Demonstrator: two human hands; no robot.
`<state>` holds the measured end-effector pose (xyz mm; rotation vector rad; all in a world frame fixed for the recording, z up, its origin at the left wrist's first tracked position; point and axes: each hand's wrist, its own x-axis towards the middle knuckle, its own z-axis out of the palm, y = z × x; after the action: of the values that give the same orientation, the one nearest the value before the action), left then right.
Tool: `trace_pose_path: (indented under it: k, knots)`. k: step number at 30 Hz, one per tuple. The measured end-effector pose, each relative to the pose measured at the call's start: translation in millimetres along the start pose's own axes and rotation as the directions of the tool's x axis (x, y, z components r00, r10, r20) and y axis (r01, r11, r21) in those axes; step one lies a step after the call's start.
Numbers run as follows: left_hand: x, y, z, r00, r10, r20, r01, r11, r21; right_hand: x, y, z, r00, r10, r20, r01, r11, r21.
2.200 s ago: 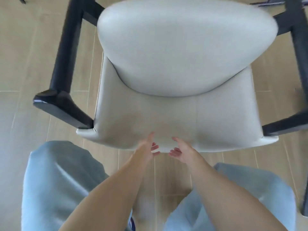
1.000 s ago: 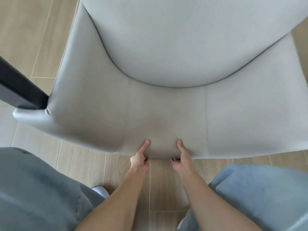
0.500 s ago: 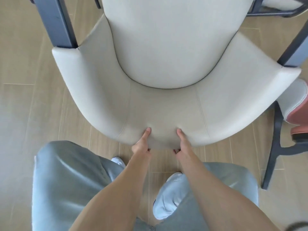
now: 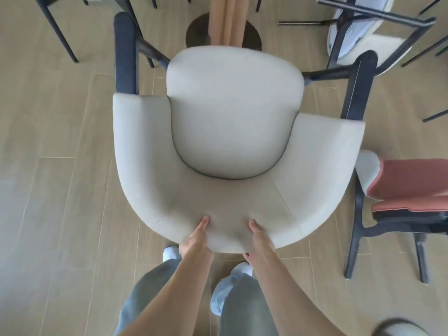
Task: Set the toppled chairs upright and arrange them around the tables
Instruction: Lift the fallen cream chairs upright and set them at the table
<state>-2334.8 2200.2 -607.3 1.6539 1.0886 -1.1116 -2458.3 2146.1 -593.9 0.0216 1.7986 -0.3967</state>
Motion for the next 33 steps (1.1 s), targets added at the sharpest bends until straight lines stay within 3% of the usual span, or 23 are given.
trace_pose_path:
  k: [7, 11, 14, 22, 26, 30, 33]
  knots:
    - [-53, 41, 15, 0.987, -0.061, 0.146, 0.047, 0.995, 0.092, -36, -48, 7, 0.996, -0.085, -0.035, 0.084, 0.996, -0.019]
    - [-72, 78, 37, 0.975, -0.045, 0.216, -0.009, 0.969, 0.246, -49, -85, 26, 0.995, -0.096, 0.01, 0.097, 0.986, -0.137]
    - [-78, 99, 61, 0.966, -0.024, 0.256, -0.057, 0.951, 0.304, -57, -112, 46, 0.993, -0.119, 0.025, 0.121, 0.985, -0.123]
    - [-95, 158, 135, 0.967, 0.101, 0.233, -0.14, 0.977, 0.158, -70, -180, 118, 0.96, -0.26, -0.099, 0.258, 0.965, -0.039]
    - [-103, 192, 179, 0.957, 0.12, 0.263, -0.19, 0.947, 0.26, -68, -219, 154, 0.939, -0.293, -0.178, 0.276, 0.954, -0.114]
    - [-110, 218, 208, 0.864, 0.157, 0.479, -0.378, 0.831, 0.409, -57, -254, 186, 0.906, -0.332, -0.262, 0.285, 0.937, -0.201]
    - [-119, 231, 221, 0.881, 0.174, 0.439, -0.406, 0.754, 0.516, -53, -273, 197, 0.904, -0.344, -0.255, 0.27, 0.92, -0.284]
